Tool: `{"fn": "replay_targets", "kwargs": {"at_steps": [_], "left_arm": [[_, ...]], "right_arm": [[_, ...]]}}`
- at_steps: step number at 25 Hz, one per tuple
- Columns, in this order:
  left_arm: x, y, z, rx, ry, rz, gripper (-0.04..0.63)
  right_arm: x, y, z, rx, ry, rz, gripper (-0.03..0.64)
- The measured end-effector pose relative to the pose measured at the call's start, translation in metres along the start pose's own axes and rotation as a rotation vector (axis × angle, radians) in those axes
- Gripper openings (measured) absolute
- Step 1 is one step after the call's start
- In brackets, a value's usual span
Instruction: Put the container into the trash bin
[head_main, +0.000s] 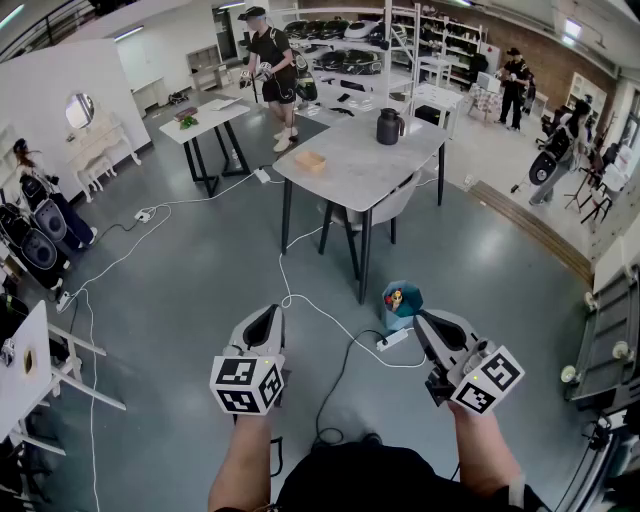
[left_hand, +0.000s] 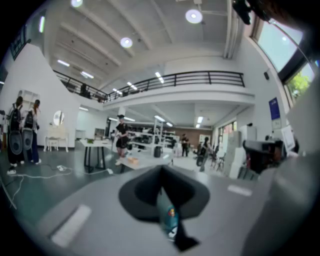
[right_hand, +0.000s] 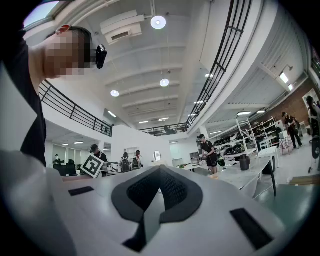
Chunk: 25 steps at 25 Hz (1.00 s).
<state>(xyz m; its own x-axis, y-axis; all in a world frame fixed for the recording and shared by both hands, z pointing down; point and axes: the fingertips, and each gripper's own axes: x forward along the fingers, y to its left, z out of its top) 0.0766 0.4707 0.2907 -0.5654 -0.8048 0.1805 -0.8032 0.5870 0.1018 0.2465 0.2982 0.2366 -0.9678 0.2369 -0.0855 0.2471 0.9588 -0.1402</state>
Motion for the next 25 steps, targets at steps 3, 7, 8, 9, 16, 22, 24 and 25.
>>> {"fn": "replay_targets", "kwargs": {"at_steps": [3, 7, 8, 9, 16, 22, 24, 25], "left_arm": [[0.009, -0.01, 0.003, 0.012, -0.004, -0.002, 0.009], [0.015, -0.025, 0.002, 0.018, 0.004, 0.004, 0.009], [0.016, -0.029, 0.0, 0.017, 0.007, 0.006, 0.009], [0.016, -0.034, -0.002, 0.016, 0.01, 0.007, 0.009], [0.019, -0.059, -0.021, -0.007, 0.027, 0.02, 0.009], [0.02, -0.071, -0.024, -0.006, 0.035, 0.018, 0.009], [0.022, -0.072, -0.021, -0.002, 0.03, 0.02, 0.009], [0.024, -0.072, -0.02, 0.0, 0.028, 0.021, 0.009]], "right_arm": [[-0.005, -0.01, 0.002, -0.003, -0.009, 0.004, -0.008], [-0.013, -0.017, 0.003, 0.002, -0.008, 0.023, -0.008], [-0.016, -0.019, 0.003, 0.002, -0.008, 0.028, -0.008], [-0.02, -0.02, 0.003, 0.001, -0.009, 0.034, -0.008], [-0.054, -0.038, 0.003, -0.028, 0.002, 0.019, -0.008], [-0.062, -0.038, -0.002, 0.017, -0.002, 0.056, -0.006], [-0.061, -0.038, -0.004, 0.021, 0.007, 0.064, -0.006], [-0.06, -0.04, -0.004, 0.026, 0.008, 0.065, -0.006]]}}
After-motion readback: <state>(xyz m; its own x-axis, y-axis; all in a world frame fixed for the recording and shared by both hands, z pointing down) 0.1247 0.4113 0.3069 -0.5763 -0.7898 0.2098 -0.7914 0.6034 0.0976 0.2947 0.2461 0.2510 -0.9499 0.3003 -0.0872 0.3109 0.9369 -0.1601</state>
